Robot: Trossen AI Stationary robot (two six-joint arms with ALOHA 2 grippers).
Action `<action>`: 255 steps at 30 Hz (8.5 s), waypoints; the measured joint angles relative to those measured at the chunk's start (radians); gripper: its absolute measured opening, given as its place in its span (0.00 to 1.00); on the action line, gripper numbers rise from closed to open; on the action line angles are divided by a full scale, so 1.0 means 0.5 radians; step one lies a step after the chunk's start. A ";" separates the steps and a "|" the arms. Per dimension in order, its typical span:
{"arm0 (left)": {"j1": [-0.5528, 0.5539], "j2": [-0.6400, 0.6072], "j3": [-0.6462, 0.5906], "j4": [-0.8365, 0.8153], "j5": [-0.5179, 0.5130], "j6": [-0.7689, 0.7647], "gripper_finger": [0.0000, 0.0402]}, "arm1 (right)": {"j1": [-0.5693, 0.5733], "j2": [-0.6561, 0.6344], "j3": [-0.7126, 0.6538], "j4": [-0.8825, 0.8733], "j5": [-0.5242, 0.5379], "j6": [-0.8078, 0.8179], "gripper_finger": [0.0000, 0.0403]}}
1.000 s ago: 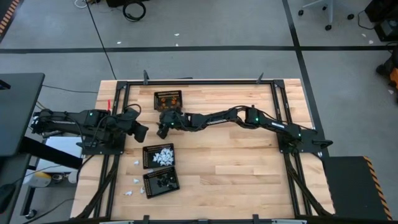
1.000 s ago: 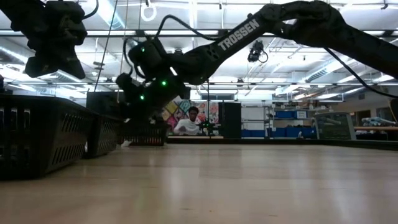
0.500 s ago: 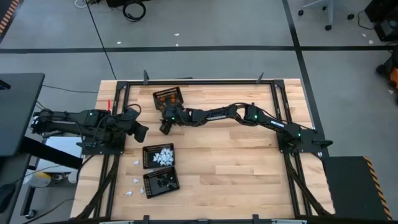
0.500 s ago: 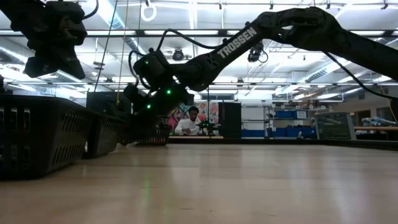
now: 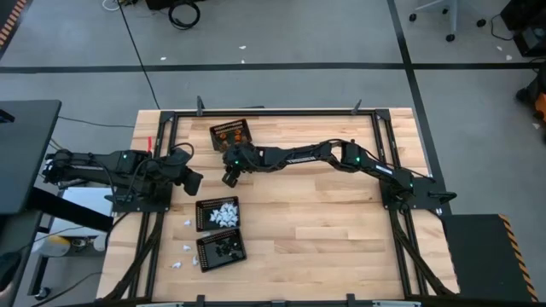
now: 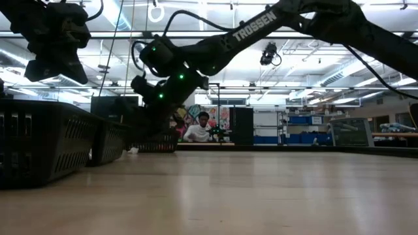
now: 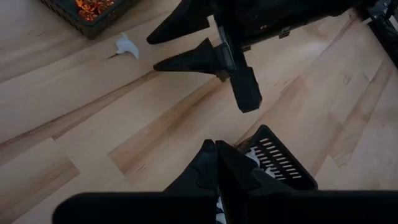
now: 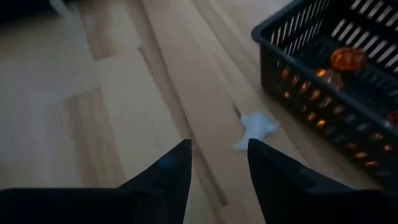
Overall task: Sort Halloween decoration
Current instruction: Put the white toy into the middle black bin
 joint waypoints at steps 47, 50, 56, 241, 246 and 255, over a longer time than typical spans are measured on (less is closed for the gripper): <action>0.000 0.001 0.000 -0.104 0.092 -0.071 0.02 | -0.044 0.165 -0.126 0.640 -0.439 -0.294 0.43; 0.000 -0.001 0.000 -0.097 0.095 -0.068 0.02 | -0.011 0.165 -0.002 0.622 -0.525 -0.374 0.44; 0.000 -0.006 0.003 0.099 0.085 0.046 0.02 | -0.022 0.193 0.200 0.517 -0.583 -0.296 0.48; 1.592 2.499 0.514 -0.456 -0.146 2.446 0.43 | -0.064 -0.826 0.446 -1.387 -1.181 -0.687 0.13; 1.562 2.500 0.513 -0.450 -0.146 2.470 0.40 | -0.063 -0.826 0.446 -1.387 -1.181 -0.687 0.13; 1.499 2.502 0.514 -0.455 -0.130 2.430 0.19 | -0.060 -0.826 0.446 -1.387 -1.207 -0.683 0.13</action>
